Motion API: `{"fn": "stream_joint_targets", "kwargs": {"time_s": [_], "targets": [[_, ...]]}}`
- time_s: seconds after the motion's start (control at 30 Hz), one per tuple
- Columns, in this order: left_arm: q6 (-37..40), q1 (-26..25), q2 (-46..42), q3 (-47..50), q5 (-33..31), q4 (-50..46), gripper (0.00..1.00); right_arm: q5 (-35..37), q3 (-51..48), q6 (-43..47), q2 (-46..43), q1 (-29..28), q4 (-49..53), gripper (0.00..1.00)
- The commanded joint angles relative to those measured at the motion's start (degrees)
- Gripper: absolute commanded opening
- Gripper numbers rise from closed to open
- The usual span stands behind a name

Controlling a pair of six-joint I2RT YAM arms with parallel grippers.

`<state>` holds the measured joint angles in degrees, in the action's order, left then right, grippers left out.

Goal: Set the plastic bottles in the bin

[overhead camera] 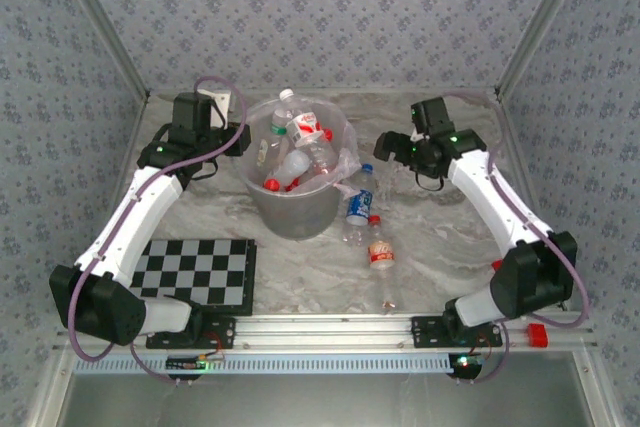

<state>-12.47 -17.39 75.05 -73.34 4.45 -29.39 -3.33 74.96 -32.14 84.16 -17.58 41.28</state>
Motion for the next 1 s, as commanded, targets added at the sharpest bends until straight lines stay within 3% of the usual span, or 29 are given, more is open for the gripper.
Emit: {"fn": "stream_joint_targets", "kwargs": {"time_s": [0.0, 0.27, 0.6, 0.8, 0.97], "targets": [[0.43, -0.5, 0.26, 0.28, 0.03, -2.71, 0.34, 4.19, 0.35, -4.99, 4.13, -1.32, -1.01, 1.0], [0.55, -0.54, 0.02, 0.21, 0.12, -2.72, 0.34, 5.31, 2.97, -6.94, 14.34, -4.65, -4.36, 1.0], [0.69, -0.54, -0.17, 0.21, 0.39, -2.75, 0.34, 0.71, 3.28, -10.47, 23.2, -5.74, -8.78, 1.0], [0.56, -0.54, -0.25, 0.22, 0.3, -2.7, 0.34, -2.96, 2.8, -12.47, 27.47, -4.68, -12.74, 0.96], [0.35, -0.54, -0.35, 0.28, 0.21, -2.6, 0.34, -4.77, 0.43, -14.28, 26.53, -4.23, -15.6, 0.85]]}}
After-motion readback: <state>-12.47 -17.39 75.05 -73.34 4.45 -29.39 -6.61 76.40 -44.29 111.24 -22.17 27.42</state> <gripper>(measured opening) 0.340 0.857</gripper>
